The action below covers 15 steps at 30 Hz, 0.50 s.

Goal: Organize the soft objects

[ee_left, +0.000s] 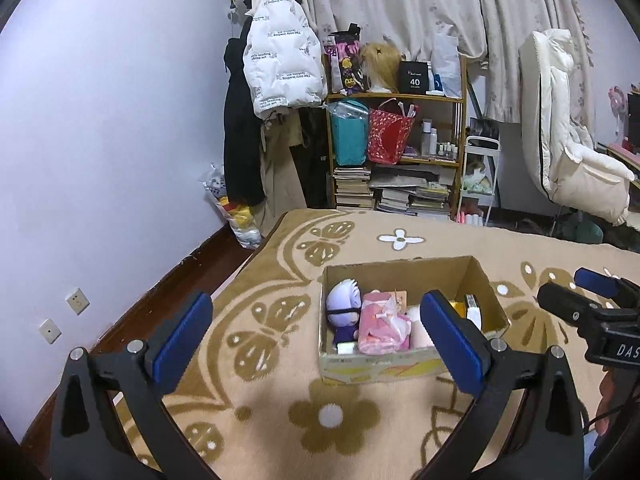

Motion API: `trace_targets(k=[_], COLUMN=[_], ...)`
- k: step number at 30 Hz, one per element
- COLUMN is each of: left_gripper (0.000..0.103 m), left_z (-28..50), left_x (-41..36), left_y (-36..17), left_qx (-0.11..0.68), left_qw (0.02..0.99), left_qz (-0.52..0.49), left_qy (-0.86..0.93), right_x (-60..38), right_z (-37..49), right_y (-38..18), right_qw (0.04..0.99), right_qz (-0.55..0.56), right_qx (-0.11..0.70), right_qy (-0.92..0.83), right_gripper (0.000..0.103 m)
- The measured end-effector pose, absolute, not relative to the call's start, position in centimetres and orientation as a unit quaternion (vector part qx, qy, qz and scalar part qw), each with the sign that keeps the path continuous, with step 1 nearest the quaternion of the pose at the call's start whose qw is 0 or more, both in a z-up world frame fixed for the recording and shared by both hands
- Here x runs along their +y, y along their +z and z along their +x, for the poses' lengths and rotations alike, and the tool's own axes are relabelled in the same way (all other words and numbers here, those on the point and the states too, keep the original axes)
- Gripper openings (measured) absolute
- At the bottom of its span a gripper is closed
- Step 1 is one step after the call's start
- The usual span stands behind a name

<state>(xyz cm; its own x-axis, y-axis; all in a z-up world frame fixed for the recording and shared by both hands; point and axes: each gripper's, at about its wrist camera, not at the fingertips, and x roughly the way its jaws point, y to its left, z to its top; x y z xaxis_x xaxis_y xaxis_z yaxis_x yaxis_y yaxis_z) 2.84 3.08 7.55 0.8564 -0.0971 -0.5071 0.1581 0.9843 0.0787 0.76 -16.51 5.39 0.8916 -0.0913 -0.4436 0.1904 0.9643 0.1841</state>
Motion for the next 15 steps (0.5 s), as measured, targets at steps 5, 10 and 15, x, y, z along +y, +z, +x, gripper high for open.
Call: trace_targets(k=[5, 10, 15], left_gripper=[0.102, 0.102, 0.102], left_z=[1.3, 1.0, 1.1], left_x=[3.5, 4.0, 4.0], left_y=[7.0, 6.4, 5.5], left_qx=[0.267, 0.271, 0.281], left_qw=[0.960, 0.959, 0.956], left_qz=[0.053, 0.051, 0.050], left_qy=[-0.063, -0.066, -0.066], right_x=[-16.0, -15.9, -15.4], right_z=[-0.4, -1.2, -1.2], right_y=[4.8, 3.1, 1.7], right_qw=[0.967, 0.963, 0.958], right_qz=[0.111, 0.128, 0.120], right_qx=[0.220, 0.228, 0.249], right_qy=[-0.070, -0.059, -0.072], right_gripper=[0.103, 0.103, 0.103])
